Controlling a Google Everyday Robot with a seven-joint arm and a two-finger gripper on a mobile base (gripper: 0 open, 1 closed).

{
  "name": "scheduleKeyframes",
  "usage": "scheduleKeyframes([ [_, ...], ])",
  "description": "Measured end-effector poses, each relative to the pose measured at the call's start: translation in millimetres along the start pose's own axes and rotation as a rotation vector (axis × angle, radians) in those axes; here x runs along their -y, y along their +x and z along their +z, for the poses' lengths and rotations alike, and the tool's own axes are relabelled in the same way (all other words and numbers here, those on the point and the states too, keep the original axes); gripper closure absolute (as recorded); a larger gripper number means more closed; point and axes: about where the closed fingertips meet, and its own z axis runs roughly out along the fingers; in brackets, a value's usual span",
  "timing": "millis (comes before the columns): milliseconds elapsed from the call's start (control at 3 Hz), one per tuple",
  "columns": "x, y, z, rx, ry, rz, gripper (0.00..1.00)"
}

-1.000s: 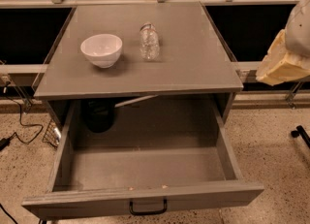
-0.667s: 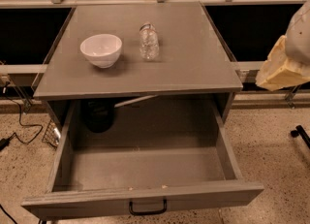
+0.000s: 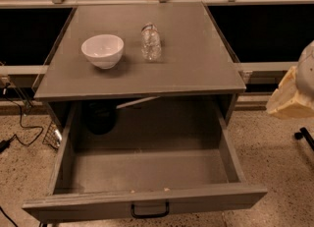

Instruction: Close top drawer

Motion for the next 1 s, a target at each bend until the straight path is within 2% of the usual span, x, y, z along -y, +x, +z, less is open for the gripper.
scheduleKeyframes([
  [333, -24.1, 17.6, 6.5, -0.001, -0.019, 0.022, 1.00],
  [667, -64.8, 26.4, 7.2, 0.003, -0.062, 0.013, 1.00],
  [1000, -64.8, 26.4, 7.2, 0.003, -0.062, 0.013, 1.00],
])
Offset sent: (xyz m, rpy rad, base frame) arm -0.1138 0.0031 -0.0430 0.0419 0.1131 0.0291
